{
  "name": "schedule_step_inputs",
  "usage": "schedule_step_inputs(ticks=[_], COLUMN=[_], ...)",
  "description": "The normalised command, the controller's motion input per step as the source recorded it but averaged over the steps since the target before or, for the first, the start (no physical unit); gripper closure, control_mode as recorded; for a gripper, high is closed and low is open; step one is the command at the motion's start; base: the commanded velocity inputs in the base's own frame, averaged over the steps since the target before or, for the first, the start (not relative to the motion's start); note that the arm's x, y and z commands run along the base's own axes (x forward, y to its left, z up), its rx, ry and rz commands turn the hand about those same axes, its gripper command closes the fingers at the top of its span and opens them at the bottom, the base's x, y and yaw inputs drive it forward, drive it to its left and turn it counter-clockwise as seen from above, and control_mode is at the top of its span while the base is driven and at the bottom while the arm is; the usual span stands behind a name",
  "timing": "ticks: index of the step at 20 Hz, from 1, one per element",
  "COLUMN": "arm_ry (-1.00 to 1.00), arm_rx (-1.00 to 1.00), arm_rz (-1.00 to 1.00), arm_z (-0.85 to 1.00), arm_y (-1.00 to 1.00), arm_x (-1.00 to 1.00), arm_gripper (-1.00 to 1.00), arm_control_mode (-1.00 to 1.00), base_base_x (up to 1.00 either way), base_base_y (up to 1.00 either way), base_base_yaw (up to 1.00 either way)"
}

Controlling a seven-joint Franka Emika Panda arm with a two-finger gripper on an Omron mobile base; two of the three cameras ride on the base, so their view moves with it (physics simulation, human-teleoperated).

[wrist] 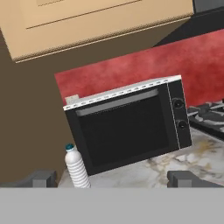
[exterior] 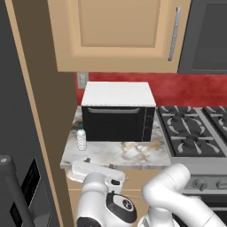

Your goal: Take the bottled waters from the counter and place them in the freezer to freeze. Close the freezer door after placing the bottles.

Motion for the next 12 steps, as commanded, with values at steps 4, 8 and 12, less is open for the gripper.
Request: schedule_step_inputs(ticks=[4, 8, 12], arm_ry=[0.00, 0.00, 0.02], arm_rx=[-0.01, -0.02, -0.05], arm_rz=[0.00, 0.00, 0.00], arm_z=[-0.10, -0.12, -0.03], arm_y=[-0.05, -0.05, 0.00], arm_x=[0.07, 0.13, 0.20], arm_gripper=[-1.00, -1.00, -1.00], arm_control_mode=[-1.00, -1.00, -1.00], base_base_x=[0.00, 0.00, 0.00], base_base_y=[0.00, 0.00, 0.00], base_base_yaw=[0.00, 0.00, 0.00])
